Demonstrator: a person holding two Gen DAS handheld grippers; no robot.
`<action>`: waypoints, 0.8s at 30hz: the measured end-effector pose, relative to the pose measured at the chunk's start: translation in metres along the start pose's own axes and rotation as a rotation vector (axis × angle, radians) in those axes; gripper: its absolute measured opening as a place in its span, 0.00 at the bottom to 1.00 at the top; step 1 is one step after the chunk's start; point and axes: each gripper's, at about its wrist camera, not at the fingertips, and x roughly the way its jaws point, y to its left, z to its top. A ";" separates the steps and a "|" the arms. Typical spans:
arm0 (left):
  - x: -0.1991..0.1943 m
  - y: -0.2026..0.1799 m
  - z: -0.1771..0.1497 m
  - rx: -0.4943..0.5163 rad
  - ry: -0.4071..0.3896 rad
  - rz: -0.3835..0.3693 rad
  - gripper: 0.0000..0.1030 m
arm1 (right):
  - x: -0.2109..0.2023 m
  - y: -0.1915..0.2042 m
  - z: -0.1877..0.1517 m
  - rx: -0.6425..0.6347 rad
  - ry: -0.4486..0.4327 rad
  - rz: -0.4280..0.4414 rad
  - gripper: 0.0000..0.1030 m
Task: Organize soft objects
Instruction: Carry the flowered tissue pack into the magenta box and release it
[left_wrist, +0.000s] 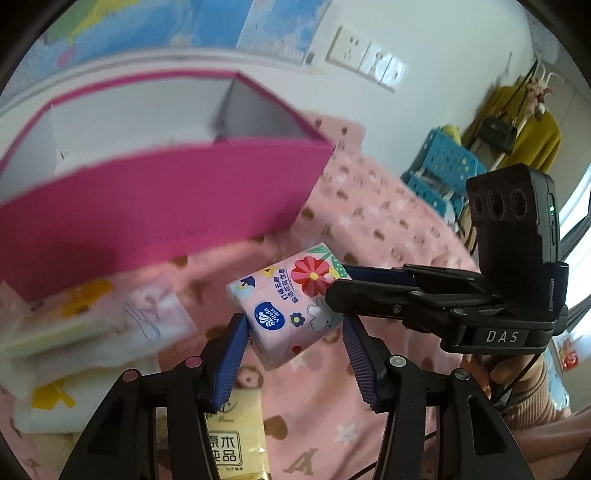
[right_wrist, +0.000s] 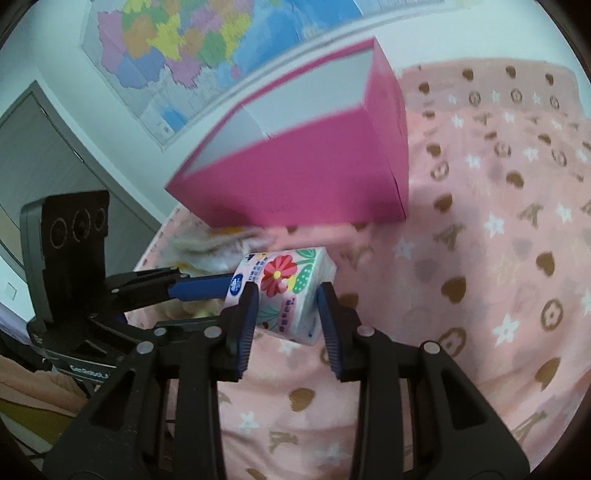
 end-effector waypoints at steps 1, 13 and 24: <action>-0.005 -0.001 0.004 0.006 -0.016 0.004 0.52 | -0.003 0.004 0.005 -0.013 -0.012 -0.001 0.35; -0.038 0.012 0.080 0.043 -0.158 0.063 0.52 | -0.004 0.022 0.094 -0.097 -0.130 0.007 0.35; -0.003 0.051 0.125 -0.022 -0.086 0.075 0.52 | 0.045 -0.008 0.139 -0.004 -0.095 -0.075 0.37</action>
